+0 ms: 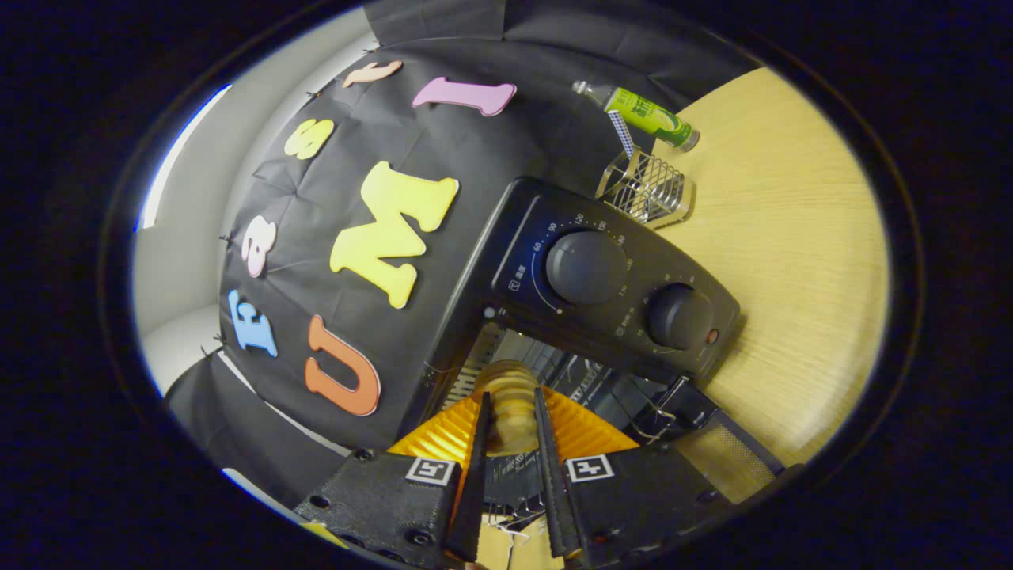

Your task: Open the toaster oven, put the food inside, and close the toaster oven door.

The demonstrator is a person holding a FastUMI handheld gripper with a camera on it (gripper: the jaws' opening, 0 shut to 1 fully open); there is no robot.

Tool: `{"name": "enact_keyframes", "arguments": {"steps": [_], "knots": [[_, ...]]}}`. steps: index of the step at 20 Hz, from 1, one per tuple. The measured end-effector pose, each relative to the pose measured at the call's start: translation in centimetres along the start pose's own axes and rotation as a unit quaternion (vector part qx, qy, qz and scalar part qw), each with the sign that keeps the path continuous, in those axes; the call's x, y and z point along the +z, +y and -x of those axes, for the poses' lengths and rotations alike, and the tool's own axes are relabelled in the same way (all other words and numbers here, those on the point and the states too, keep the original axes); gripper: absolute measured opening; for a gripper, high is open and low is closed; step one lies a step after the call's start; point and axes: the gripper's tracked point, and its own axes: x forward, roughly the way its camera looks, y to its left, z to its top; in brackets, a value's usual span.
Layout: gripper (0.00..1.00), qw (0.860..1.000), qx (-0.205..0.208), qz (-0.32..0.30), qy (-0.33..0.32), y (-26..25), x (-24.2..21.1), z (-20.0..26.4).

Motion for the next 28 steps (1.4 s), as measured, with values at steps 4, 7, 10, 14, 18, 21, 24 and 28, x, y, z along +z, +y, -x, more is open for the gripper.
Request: {"name": "enact_keyframes", "arguments": {"steps": [4,7,10,14,18,21,24,28], "knots": [[0.45,1.000,-0.006,0.019,0.016,-0.1,-1.8,-0.3],[0.55,0.999,-0.024,0.014,0.034,-0.8,-3.2,0.0],[0.68,0.998,-0.035,0.023,0.042,-0.8,-3.4,0.6],[0.83,0.997,-0.032,0.058,0.047,0.7,-3.5,2.4],[0.98,0.991,-0.039,0.116,0.051,1.8,-4.0,4.8],[0.99,0.986,-0.039,0.156,0.047,3.0,-4.0,7.0],[1.00,0.976,-0.059,0.203,0.043,3.7,-3.9,8.9],[1.00,0.960,-0.069,0.265,0.062,4.9,-4.7,11.4]]}}
